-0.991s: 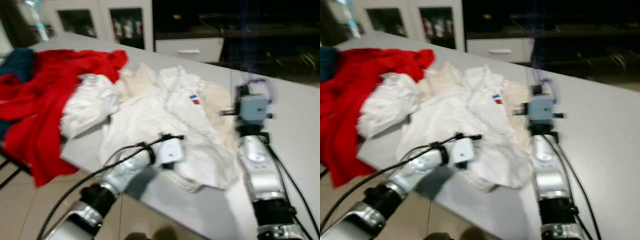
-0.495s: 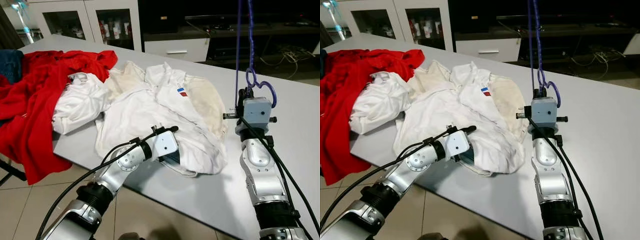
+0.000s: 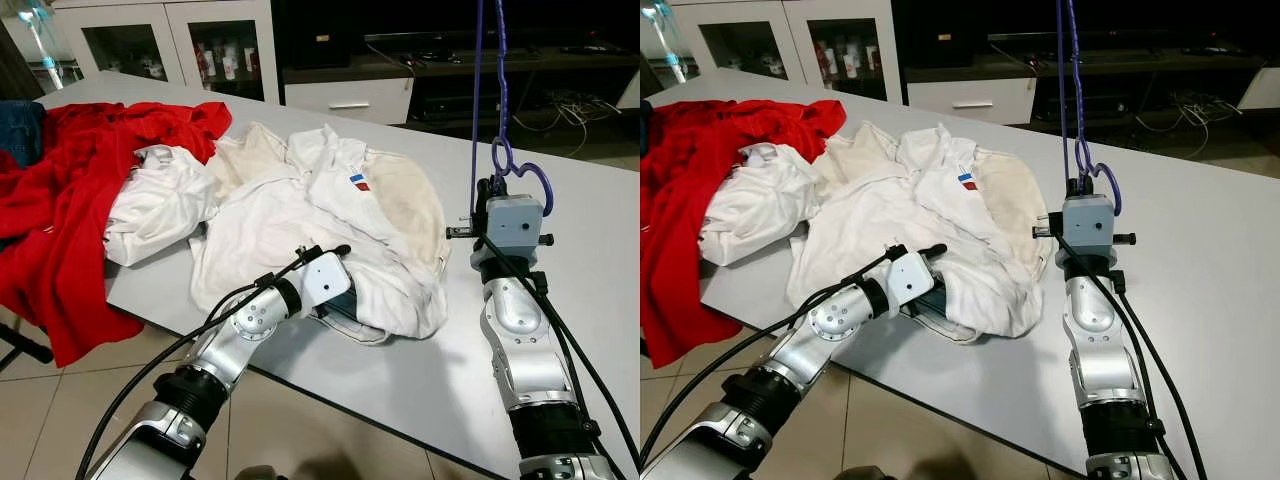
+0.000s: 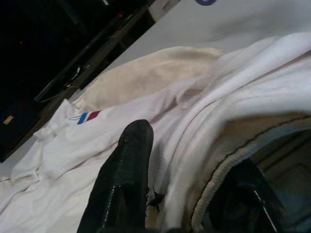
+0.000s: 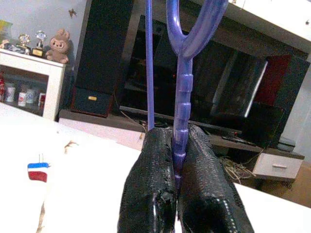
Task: Hang hanger
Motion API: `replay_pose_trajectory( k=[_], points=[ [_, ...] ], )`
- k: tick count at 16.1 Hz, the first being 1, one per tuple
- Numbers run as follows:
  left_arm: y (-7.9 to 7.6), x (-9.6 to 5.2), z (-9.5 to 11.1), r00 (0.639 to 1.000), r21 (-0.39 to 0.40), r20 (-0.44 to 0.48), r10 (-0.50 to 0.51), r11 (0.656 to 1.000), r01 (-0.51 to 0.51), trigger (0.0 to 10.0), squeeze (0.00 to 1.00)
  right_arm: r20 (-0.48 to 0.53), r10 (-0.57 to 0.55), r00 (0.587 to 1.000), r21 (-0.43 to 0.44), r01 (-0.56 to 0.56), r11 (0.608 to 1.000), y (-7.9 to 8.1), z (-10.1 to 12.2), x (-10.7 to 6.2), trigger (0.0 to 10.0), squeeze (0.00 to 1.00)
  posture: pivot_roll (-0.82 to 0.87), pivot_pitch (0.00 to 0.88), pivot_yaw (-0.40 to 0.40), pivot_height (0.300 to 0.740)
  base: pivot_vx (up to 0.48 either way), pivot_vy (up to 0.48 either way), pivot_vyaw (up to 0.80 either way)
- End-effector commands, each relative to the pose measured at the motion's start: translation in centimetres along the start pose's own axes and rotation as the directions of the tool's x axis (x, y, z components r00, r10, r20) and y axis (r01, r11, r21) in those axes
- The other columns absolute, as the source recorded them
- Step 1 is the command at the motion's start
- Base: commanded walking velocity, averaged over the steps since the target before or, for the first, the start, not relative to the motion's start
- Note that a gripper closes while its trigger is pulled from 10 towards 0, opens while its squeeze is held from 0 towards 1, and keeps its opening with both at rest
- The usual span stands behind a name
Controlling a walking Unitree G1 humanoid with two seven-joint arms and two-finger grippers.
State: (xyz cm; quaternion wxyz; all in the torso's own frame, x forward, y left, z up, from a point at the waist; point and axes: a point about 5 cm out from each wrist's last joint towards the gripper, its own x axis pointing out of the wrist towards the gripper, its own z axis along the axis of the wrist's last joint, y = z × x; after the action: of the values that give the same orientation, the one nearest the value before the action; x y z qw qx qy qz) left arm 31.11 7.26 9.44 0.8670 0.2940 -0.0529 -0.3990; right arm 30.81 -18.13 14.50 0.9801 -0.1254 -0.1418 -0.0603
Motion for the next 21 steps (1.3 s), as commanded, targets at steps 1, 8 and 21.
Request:
replay_pose_trajectory(
  k=[1,8,21],
  points=[
    [1.1,0.1,0.7,0.998,0.029,0.034,0.047,0.998,-0.048,10.0,0.14,0.001,-0.006,1.000,0.005,0.006,1.000,-0.2,0.2,0.3,10.0,0.00,0.15,0.007,0.027,0.740,0.000,0.000,0.00],
    [5.7,-1.2,3.9,0.924,0.063,0.263,0.278,0.951,-0.304,10.0,0.14,0.002,-0.004,1.000,0.006,0.004,1.000,-0.2,0.2,0.3,10.0,0.00,0.15,0.010,0.028,0.740,0.000,0.000,0.00],
    [6.4,-2.8,1.1,0.994,-0.191,0.103,-0.041,0.980,0.060,10.0,0.21,0.107,0.301,0.948,-0.100,-0.291,0.952,-2.6,2.7,1.2,10.0,0.00,0.12,0.007,0.037,0.740,0.000,0.000,0.00]
  ],
)
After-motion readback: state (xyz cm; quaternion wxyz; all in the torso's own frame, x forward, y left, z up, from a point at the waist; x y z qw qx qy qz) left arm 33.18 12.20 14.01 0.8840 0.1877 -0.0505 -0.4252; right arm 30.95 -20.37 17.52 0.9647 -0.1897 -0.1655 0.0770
